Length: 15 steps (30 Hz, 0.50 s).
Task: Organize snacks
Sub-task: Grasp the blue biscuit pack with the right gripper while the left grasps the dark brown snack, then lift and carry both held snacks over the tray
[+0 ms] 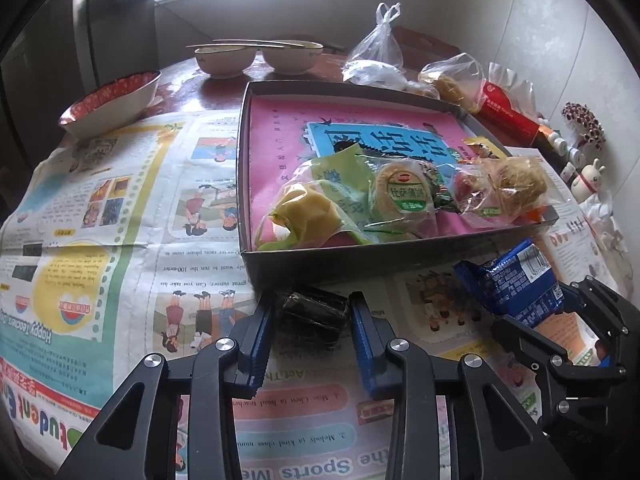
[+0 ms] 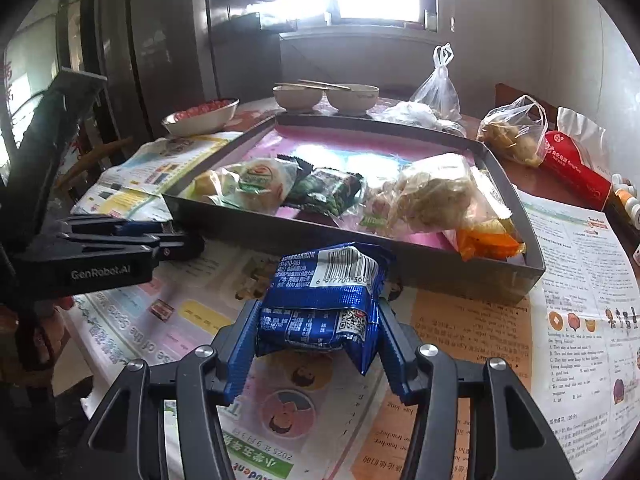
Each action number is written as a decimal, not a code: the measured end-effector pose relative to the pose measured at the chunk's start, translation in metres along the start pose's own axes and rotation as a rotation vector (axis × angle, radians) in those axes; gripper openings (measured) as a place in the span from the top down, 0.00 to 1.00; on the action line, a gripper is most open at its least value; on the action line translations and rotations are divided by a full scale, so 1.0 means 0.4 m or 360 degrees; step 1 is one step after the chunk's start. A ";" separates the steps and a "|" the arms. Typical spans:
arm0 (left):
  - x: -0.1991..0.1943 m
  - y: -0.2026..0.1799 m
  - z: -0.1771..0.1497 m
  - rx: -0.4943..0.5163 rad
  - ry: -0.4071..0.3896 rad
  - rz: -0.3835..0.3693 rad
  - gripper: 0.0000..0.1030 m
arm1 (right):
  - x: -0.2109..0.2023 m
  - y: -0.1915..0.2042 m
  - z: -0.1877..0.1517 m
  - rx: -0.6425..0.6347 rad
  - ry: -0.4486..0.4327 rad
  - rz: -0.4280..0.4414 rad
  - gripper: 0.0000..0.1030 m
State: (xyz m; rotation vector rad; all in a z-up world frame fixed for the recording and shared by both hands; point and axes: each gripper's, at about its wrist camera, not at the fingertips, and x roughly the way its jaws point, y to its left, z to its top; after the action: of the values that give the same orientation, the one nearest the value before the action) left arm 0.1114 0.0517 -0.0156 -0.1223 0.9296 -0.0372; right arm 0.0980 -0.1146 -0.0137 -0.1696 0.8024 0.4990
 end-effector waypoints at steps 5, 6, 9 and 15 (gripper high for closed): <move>-0.039 -0.003 0.000 0.0003 -0.0041 -0.0014 0.64 | -0.021 -0.002 0.009 0.0010 -0.0030 0.0016 0.47; -0.046 -0.003 0.000 0.0005 -0.0051 -0.0014 0.64 | -0.026 -0.002 0.010 0.0009 -0.0037 0.0013 0.47; -0.068 -0.005 0.005 0.0009 -0.0080 -0.0010 0.64 | -0.039 -0.002 0.016 0.0008 -0.0060 0.0018 0.47; -0.108 -0.011 0.010 0.0009 -0.0131 -0.0011 0.64 | -0.055 -0.002 0.021 0.0009 -0.0083 0.0013 0.47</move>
State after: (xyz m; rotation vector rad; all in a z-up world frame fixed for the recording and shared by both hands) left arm 0.0888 0.0512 0.0216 -0.1206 0.8469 -0.0410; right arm 0.0907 -0.1206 0.0081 -0.1474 0.7535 0.5066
